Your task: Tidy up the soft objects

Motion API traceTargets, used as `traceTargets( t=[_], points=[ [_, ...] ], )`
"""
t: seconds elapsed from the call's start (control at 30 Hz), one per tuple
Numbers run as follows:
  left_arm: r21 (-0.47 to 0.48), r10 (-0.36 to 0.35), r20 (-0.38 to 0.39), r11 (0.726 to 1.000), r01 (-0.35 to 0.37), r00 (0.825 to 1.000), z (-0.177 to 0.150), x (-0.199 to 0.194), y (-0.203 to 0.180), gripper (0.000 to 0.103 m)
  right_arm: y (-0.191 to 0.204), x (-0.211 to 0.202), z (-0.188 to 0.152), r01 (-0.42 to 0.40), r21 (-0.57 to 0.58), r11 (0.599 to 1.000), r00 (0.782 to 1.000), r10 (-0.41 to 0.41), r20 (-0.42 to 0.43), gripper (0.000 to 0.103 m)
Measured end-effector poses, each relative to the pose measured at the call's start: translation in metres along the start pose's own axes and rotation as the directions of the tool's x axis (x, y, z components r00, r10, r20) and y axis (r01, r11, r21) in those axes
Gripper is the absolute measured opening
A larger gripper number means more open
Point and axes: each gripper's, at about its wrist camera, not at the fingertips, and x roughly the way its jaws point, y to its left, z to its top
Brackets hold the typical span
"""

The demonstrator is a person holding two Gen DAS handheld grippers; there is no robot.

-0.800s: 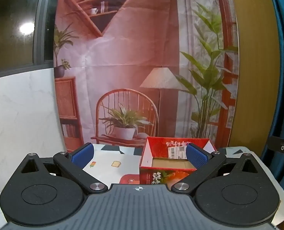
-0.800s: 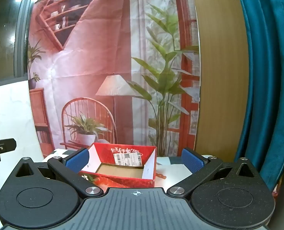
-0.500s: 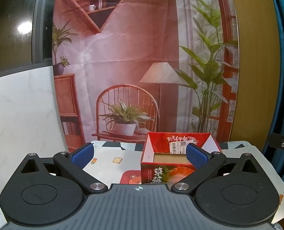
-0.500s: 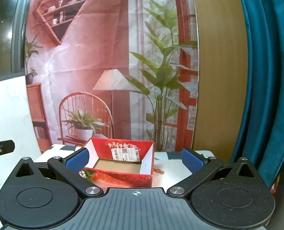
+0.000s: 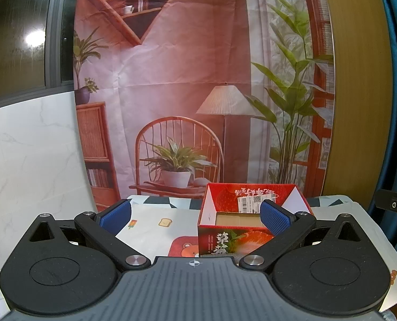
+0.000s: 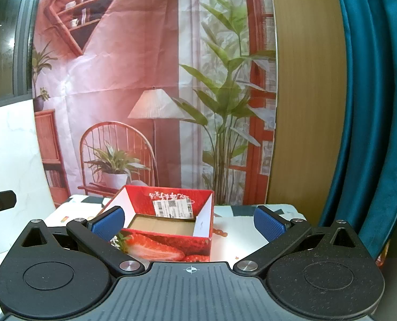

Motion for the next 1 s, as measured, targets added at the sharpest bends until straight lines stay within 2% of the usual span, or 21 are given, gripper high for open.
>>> traceTargets(
  t=[1.0],
  points=[
    [-0.001,-0.003,0.000,1.000,0.003,1.000,-0.0022,-0.0013,-0.0019,0.103,-0.0020,0.0029,-0.0008,0.001,0.006,1.000,1.000,-0.001,-0.011,0.103]
  ],
)
